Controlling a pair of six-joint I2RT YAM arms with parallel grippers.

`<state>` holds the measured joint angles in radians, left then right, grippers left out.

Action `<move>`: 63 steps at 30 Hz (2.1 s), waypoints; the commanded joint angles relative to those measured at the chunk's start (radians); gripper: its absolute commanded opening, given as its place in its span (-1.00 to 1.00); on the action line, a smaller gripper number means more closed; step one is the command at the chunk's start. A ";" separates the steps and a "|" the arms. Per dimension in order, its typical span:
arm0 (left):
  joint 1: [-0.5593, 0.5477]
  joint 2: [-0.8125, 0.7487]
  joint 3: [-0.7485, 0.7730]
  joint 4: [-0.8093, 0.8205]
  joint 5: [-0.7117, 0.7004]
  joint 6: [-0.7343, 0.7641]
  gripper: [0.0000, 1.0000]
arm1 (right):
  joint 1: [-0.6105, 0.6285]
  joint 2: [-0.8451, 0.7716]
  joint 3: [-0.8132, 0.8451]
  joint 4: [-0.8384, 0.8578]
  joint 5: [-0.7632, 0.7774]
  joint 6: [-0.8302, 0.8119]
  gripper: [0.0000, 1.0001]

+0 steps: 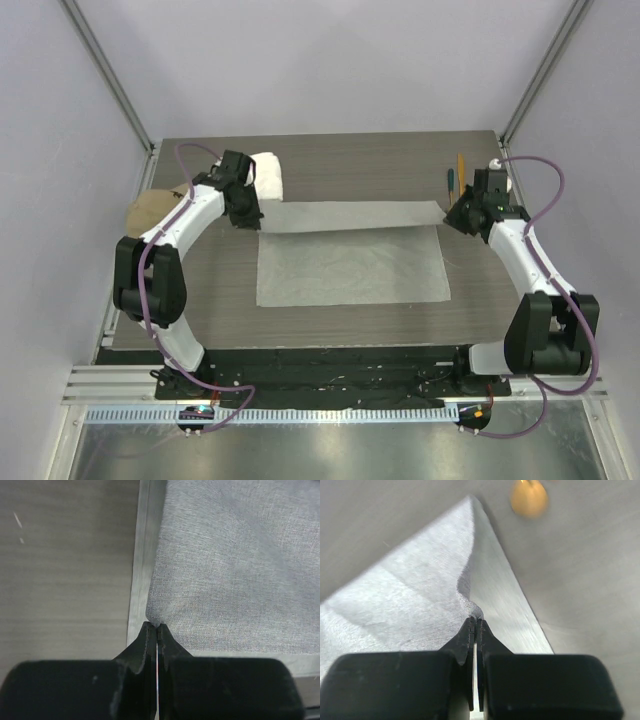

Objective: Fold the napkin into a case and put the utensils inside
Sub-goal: Fold and flatten the napkin at the center of the board.

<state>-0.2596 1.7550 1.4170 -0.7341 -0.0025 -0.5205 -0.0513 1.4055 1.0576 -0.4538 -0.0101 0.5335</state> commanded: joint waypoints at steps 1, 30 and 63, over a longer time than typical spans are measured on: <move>0.008 -0.095 -0.113 -0.088 0.091 -0.009 -1.00 | -0.001 -0.129 -0.125 -0.103 0.079 -0.001 -0.98; 0.005 -0.264 -0.381 -0.114 0.142 -0.110 -1.00 | 0.001 -0.267 -0.294 -0.390 0.223 0.143 -0.98; 0.003 -0.247 -0.501 -0.076 0.142 -0.121 -0.99 | 0.001 -0.131 -0.372 -0.382 0.288 0.253 -0.98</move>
<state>-0.2646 1.5211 0.9253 -0.7975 0.2089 -0.6525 -0.0467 1.2747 0.6910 -0.8375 0.1555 0.7746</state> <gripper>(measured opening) 0.018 0.026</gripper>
